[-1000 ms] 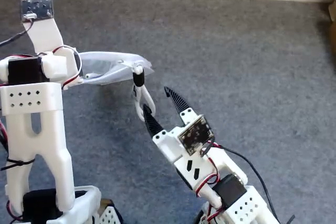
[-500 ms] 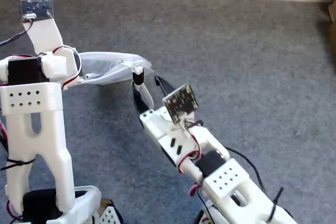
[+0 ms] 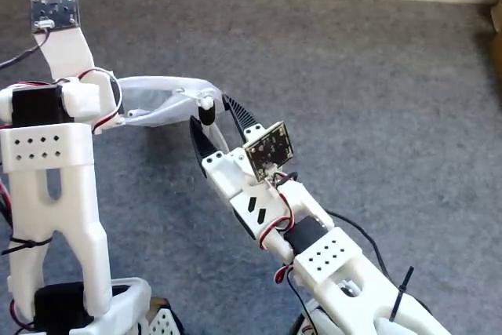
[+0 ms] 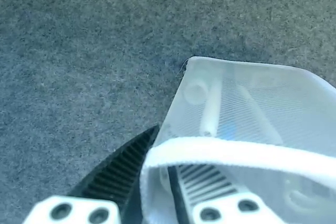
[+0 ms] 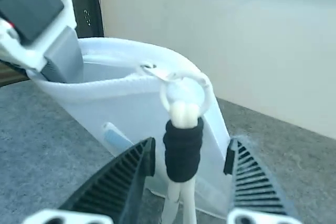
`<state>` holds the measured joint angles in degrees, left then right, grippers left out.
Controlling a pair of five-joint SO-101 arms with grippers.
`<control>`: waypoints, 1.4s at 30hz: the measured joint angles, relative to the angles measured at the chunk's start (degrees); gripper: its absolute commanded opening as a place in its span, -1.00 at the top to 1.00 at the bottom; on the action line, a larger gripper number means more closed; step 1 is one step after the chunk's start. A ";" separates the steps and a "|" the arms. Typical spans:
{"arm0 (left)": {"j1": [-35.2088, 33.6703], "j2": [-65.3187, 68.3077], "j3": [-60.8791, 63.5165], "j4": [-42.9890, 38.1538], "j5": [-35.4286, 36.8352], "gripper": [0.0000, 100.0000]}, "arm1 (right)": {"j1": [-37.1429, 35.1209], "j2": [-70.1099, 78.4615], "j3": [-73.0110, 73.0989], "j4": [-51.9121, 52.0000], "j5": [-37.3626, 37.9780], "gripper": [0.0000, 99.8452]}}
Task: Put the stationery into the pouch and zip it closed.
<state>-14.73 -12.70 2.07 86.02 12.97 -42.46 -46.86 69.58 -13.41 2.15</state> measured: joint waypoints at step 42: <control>1.49 0.09 -1.05 0.18 -5.10 0.74 | 2.37 -31.03 -2.90 59.60 0.09 0.99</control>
<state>-13.23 -12.62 1.01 86.20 7.87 -40.09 -77.89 66.68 46.20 2.24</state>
